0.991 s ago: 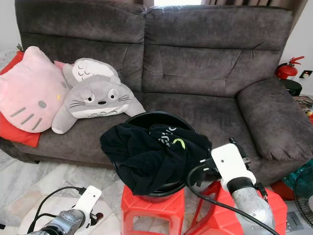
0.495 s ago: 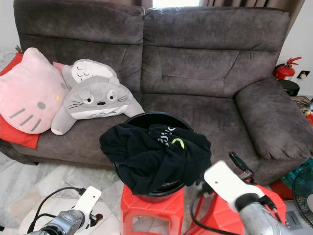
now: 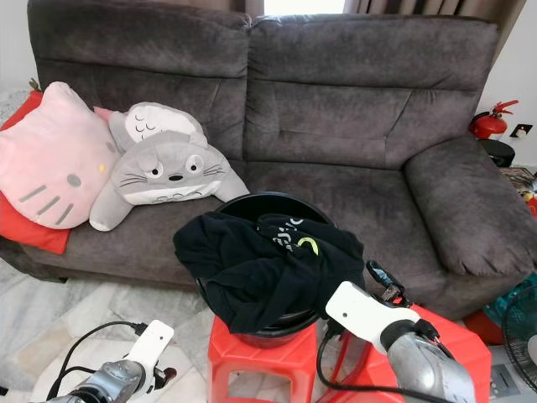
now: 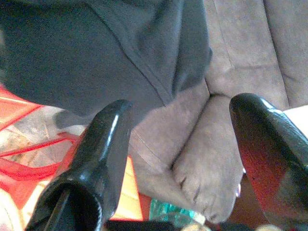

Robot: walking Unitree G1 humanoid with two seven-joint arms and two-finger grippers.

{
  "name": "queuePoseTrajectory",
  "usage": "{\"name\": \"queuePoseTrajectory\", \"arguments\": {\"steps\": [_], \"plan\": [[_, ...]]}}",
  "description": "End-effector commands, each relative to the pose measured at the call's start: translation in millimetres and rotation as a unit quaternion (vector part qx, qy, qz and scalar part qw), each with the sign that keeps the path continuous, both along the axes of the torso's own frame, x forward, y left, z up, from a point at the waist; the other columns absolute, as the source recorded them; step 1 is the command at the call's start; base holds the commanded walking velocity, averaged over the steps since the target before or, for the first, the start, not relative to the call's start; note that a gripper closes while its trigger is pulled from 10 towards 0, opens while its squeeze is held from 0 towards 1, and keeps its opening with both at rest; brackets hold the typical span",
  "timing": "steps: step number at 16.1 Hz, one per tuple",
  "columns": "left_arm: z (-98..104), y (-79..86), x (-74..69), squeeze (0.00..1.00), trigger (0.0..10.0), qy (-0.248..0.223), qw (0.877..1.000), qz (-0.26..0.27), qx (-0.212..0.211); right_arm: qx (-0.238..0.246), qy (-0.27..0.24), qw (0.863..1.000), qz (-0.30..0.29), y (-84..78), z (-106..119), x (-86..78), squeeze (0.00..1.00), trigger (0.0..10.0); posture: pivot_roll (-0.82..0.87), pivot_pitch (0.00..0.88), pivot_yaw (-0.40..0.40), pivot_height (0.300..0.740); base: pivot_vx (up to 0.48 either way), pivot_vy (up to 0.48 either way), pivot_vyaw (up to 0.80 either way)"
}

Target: Hang hanger

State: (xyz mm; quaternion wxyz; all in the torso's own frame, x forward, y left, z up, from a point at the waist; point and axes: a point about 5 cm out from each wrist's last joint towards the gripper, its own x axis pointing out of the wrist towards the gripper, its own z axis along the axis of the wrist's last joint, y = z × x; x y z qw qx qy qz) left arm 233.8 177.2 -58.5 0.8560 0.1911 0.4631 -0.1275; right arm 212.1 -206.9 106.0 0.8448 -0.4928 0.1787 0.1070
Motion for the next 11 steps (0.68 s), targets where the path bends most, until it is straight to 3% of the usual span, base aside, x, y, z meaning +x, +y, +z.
{"name": "queuePoseTrajectory", "arguments": {"steps": [1,3,5,7,8,9,11], "plan": [[0,-0.9,0.0,0.0,10.0,0.006,1.0,-0.015,0.008,0.002,-0.027,1.0,-0.008,1.3,6,4.5,0.0,10.0,-0.21,0.0,-0.039,0.74,0.0,0.0,0.0],[0,0.1,-0.4,0.0,10.0,0.005,1.0,-0.013,0.009,0.058,-0.074,0.996,-0.002,12.3,21,6.0,0.0,10.0,-0.21,0.0,-0.038,0.74,0.0,0.0,0.0],[0,0.2,-0.6,0.0,10.0,0.006,1.0,-0.017,0.011,0.057,-0.085,0.994,0.032,19.0,25,0.0,0.0,10.0,-0.22,0.0,-0.031,0.74,0.0,0.0,0.0],[0,-0.1,-0.5,0.0,10.0,0.007,1.0,-0.018,0.01,0.052,-0.135,0.988,0.052,24.2,37,-6.1,0.0,10.0,-0.23,0.0,-0.03,0.74,0.0,0.0,0.0],[0,-0.2,-0.4,0.0,10.0,0.006,1.0,-0.018,0.01,0.057,-0.16,0.984,0.05,24.5,43,-5.3,0.0,10.0,-0.23,0.0,-0.03,0.74,0.0,0.0,0.0],[0,-0.6,0.0,0.0,10.0,0.006,1.0,-0.019,0.01,0.062,-0.229,0.97,0.049,25.5,65,2.1,0.0,10.0,-0.23,0.0,-0.029,0.74,0.0,0.0,0.0],[0,-1.3,0.4,0.0,10.0,0.005,1.0,-0.018,0.009,0.074,-0.246,0.965,0.046,26.7,74,8.7,0.0,10.0,-0.23,0.0,-0.033,0.74,0.0,0.0,0.0]]}}
